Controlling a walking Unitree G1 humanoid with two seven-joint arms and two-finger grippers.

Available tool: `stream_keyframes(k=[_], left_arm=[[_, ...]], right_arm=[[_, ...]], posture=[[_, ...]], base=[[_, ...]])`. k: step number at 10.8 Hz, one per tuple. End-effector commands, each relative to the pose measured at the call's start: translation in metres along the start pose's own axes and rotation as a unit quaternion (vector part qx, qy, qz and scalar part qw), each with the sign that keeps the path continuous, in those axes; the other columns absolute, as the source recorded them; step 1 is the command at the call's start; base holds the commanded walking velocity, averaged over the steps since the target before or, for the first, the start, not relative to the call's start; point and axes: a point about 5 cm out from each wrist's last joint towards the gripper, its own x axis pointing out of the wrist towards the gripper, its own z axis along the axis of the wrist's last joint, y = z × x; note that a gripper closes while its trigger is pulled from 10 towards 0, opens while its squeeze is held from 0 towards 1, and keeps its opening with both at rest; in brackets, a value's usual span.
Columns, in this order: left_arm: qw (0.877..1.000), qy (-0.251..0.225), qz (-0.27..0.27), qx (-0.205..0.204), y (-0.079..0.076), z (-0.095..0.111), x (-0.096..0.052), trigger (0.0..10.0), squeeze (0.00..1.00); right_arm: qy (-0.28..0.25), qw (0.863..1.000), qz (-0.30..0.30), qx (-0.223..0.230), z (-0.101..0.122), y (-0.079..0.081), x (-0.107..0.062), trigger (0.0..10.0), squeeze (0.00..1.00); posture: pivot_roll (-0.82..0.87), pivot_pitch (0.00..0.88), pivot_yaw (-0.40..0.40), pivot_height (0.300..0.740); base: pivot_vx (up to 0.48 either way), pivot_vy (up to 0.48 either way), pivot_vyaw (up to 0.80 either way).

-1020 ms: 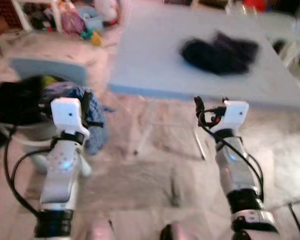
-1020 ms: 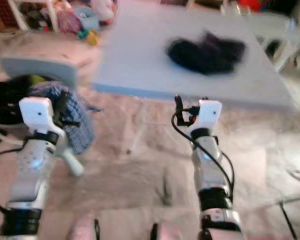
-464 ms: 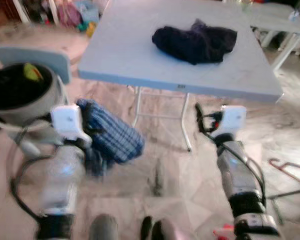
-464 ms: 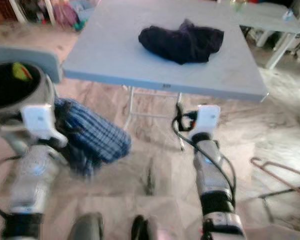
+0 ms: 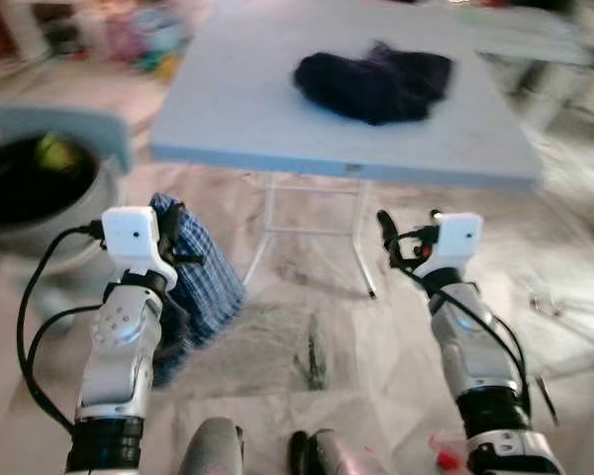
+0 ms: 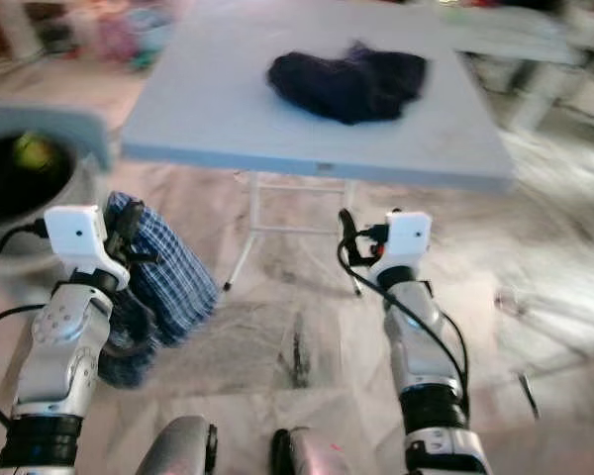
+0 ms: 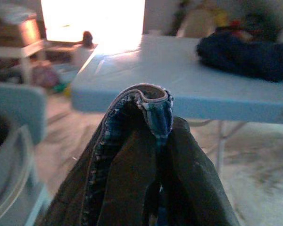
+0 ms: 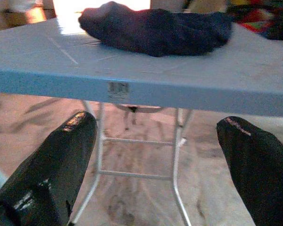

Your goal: Hang hanger

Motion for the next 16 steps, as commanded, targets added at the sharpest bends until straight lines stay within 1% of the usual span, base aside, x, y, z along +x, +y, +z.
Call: stream_keyframes(k=[1,5,9,10,16], left_arm=[[1.0,-0.012,-0.006,0.002,0.001,0.005,0.002,10.0,0.0],[1.0,-0.008,-0.029,-0.001,0.0,0.004,0.003,10.0,0.0],[0.999,-0.008,-0.051,0.005,-0.003,0.005,0.004,10.0,0.0],[0.998,-0.008,-0.068,0.013,-0.006,0.004,0.004,10.0,0.0],[0.994,0.006,-0.108,0.022,-0.012,0.003,0.006,10.0,0.0]], right_arm=[[-0.004,1.0,0.003,0.0,0.003,0.001,0.001,10.0,0.0],[-0.008,1.0,-0.006,-0.008,0.005,0.0,0.0,10.0,0.0],[-0.011,1.0,-0.015,-0.013,0.006,-0.002,0.001,10.0,0.0],[-0.012,1.0,-0.02,-0.013,0.006,-0.003,0.001,10.0,0.0],[-0.014,0.999,-0.035,-0.013,0.005,-0.003,0.0,10.0,0.0]], posture=[[0.07,0.136,-0.094,0.74],[0.06,0.134,-0.093,0.74],[0.06,0.128,-0.093,0.74],[0.07,0.129,-0.094,0.74],[0.07,0.131,-0.081,0.74]], base=[[0.0,0.461,-0.8],[0.336,0.335,-0.8],[0.439,0.0,-0.8],[0.48,0.0,-0.8],[0.476,0.0,-0.8]])
